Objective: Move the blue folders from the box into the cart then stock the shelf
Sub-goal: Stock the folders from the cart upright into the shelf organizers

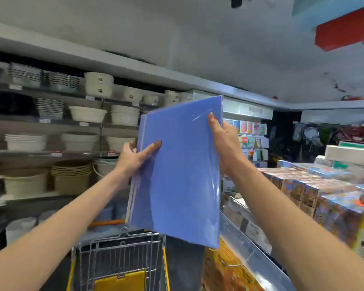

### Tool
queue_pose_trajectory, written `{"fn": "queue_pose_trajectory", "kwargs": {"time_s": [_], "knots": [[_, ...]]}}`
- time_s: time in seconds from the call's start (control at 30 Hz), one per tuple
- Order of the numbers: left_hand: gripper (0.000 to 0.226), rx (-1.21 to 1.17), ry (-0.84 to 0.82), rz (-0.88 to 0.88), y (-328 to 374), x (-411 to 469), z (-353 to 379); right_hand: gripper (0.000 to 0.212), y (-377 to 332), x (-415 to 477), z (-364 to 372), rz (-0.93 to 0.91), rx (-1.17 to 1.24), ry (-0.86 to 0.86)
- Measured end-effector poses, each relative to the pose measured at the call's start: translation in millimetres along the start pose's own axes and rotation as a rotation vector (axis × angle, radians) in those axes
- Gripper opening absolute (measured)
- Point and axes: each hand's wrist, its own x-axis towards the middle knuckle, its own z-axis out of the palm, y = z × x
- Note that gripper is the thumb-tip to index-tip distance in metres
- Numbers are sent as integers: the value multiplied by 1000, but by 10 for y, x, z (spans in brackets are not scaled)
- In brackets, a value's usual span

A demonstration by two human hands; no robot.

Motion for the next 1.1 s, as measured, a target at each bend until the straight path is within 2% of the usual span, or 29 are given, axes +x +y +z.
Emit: {"fn": "queue_pose_trajectory", "kwargs": {"time_s": [0.07, 0.1, 0.27, 0.37, 0.47, 0.57, 0.63, 0.73, 0.83, 0.93, 1.1], "knots": [[39, -181, -120, -52, 181, -7, 138, 30, -263, -23, -188, -24, 7, 22], [35, -214, -167, -45, 271, -11, 216, 30, -386, -34, -288, -50, -6, 45], [46, -354, -254, 62, 695, 65, 727, 29, -970, -55, -772, -141, -69, 165], [45, -472, -330, 124, 998, 44, 1075, 45, -1319, -39, -1073, -131, -138, 266], [52, -593, -429, 156, 1283, 29, 1453, 59, -1685, -124, -1366, -121, -193, 270], [71, -682, -495, 174, 1572, -85, 1815, 49, -2024, -381, -1604, -113, -260, 262], [57, -749, -500, 174, 1733, -220, 2039, 46, -2154, -623, -1727, -113, -404, 284], [38, -867, -587, 144, 1971, -538, 2351, 38, -2308, -1006, -1884, -142, -594, 471], [36, -948, -743, 136, 2202, -956, 2621, 27, -2552, -1422, -1967, -251, -655, 646], [38, -923, -811, 196, 2397, -1309, 2842, 27, -2852, -1817, -2009, -336, -719, 742], [70, -879, -866, 241, 2831, -1961, 3091, 29, -3310, -2483, -2134, -426, -750, 901]]}}
